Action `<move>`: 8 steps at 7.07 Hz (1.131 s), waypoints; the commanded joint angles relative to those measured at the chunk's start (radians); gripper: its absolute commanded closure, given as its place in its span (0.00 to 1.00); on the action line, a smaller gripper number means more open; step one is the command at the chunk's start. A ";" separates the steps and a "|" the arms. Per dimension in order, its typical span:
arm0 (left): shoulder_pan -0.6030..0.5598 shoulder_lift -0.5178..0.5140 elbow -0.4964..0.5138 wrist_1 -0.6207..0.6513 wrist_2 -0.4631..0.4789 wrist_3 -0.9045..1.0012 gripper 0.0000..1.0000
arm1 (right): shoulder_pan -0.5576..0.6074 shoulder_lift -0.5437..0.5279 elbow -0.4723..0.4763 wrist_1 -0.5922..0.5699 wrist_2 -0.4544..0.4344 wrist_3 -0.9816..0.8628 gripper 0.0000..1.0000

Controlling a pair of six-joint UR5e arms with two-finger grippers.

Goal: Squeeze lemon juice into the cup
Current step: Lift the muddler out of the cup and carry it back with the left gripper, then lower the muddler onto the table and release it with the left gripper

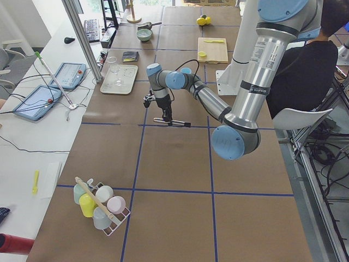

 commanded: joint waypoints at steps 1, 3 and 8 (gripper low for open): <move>0.000 0.040 0.076 -0.072 -0.012 -0.003 1.00 | 0.000 0.000 0.001 0.000 0.007 0.001 0.00; 0.004 0.041 0.165 -0.176 -0.012 -0.007 1.00 | 0.000 0.000 0.005 0.000 0.007 0.001 0.00; -0.009 0.028 0.158 -0.187 -0.007 -0.007 0.00 | 0.000 0.000 0.009 0.000 0.008 0.001 0.00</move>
